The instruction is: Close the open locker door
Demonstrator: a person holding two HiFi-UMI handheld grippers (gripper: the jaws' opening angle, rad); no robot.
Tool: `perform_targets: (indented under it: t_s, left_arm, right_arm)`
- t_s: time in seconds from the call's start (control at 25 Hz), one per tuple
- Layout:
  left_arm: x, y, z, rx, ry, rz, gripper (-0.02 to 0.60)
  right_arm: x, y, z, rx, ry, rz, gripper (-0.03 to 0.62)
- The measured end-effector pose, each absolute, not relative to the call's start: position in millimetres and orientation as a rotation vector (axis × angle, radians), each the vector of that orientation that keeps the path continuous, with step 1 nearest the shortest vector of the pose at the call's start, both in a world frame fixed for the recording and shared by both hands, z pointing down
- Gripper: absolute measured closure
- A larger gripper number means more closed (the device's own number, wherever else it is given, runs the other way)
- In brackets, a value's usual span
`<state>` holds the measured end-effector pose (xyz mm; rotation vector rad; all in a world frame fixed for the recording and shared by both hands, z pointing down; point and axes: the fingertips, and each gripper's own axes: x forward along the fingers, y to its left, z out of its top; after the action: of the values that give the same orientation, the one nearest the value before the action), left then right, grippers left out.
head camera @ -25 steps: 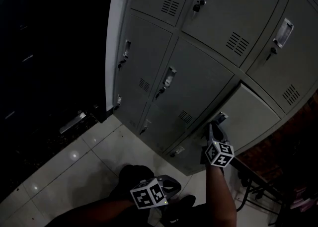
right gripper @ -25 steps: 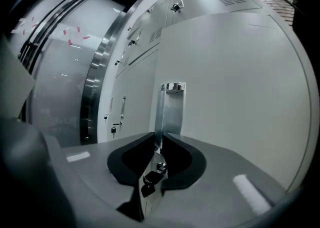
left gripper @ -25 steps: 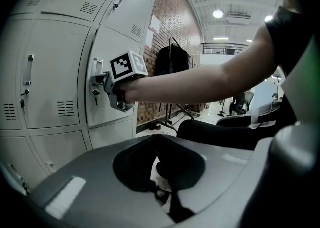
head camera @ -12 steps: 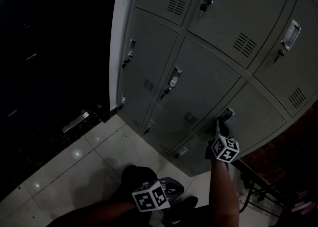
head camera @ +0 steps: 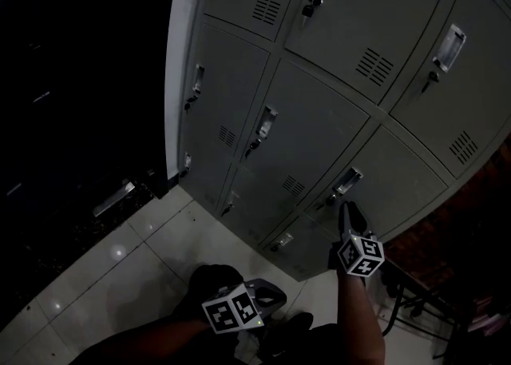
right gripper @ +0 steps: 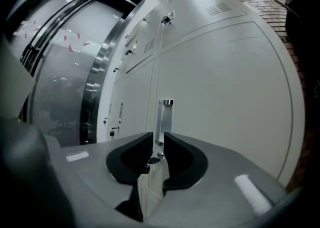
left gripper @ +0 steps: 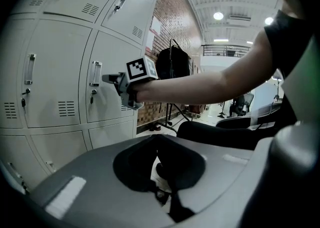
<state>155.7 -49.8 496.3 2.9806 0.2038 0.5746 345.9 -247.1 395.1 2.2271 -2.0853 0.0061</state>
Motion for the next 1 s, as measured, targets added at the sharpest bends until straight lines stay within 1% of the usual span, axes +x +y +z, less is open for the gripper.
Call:
perform_targets:
  t_s: [0.08, 0.4, 0.64, 1.0]
  left_arm:
    - [156.3, -50.6, 496.2, 2.981, 0.202, 0.574, 0.569]
    - [155.6, -49.9, 497.5, 2.981, 0.205, 0.574, 0.569]
    - [156.9, -48.9, 497.7, 2.989, 0.206, 0.578, 0.569]
    - [155.9, -49.4, 499.2, 2.988, 0.206, 0.587, 0.569]
  right_arm:
    - [339.9, -229.2, 395.7, 2.185, -2.102, 0.000, 0.535]
    - [302.3, -147.2, 404.6, 2.065, -2.211, 0.033, 0.554]
    - [270.7, -97.7, 416.3, 1.937, -2.244, -0.036, 0.559]
    - [262.7, -39.8, 428.6, 1.951, -2.275, 0.057, 0.562]
